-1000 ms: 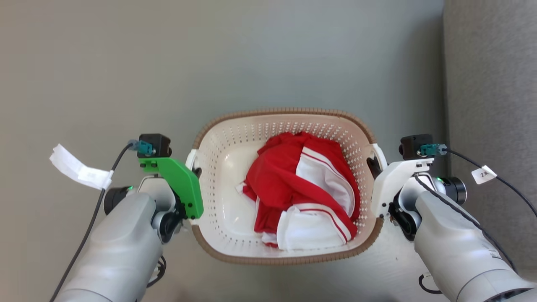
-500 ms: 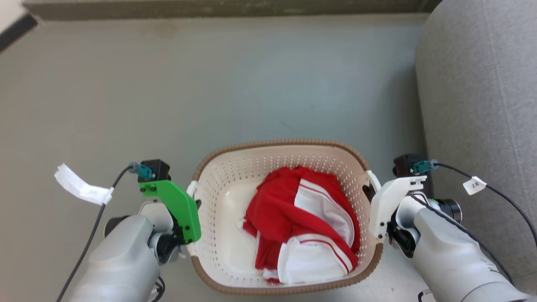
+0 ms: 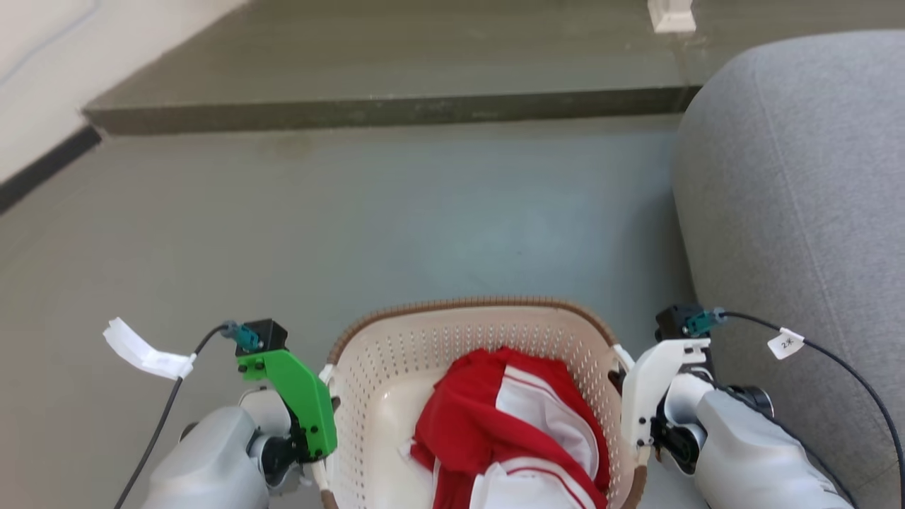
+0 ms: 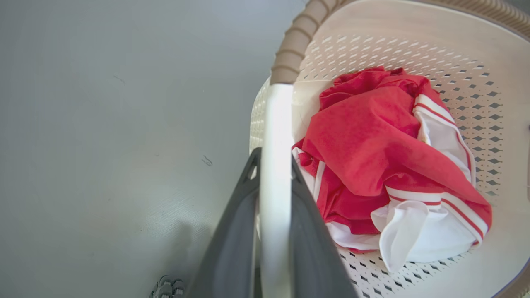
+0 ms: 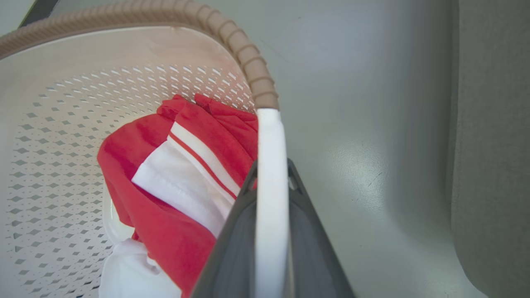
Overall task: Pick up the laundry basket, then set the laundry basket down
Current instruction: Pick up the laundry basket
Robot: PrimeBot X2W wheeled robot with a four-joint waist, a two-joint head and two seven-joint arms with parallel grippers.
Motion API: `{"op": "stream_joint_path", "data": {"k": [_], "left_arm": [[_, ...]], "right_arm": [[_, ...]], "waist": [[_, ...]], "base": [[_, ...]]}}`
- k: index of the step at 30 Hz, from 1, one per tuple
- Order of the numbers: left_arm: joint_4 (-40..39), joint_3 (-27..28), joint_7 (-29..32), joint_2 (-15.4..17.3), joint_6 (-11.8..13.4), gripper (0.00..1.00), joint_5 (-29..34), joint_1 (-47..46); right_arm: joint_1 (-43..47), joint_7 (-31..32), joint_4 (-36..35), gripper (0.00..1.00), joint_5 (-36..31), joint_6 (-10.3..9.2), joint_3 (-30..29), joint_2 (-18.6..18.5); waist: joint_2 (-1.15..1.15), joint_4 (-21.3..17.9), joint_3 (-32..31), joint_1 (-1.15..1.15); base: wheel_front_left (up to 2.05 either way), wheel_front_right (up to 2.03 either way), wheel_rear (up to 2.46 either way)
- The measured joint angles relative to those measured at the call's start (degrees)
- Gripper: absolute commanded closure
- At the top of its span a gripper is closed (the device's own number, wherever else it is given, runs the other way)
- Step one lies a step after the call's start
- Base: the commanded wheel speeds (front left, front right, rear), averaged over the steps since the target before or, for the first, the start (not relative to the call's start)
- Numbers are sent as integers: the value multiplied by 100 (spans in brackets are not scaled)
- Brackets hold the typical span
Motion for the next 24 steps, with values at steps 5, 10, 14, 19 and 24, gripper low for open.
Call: {"op": "stream_joint_path", "data": {"k": [5,10,14,19,24], "left_arm": [[30,-14,153,0,0,100,-60,161],[43,-57,252,4,0,100,-83,240],[69,-81,368,18,0,100,-188,307],[78,-91,453,35,0,100,-220,332],[81,-105,479,49,0,100,-319,382]], "right_arm": [[125,214,11,100,140,8,59,10],[239,410,-4,100,303,9,158,9],[316,543,-57,100,385,9,240,5],[375,638,-134,100,508,8,331,-3],[394,695,-154,100,591,7,380,-8]], "waist": [[0,-29,-320,0],[0,-58,-586,0],[0,-82,-745,0],[0,-115,-863,0],[0,-135,-898,0]], "base": [[0,0,0],[0,0,0],[0,0,0],[0,0,0],[0,0,0]]}}
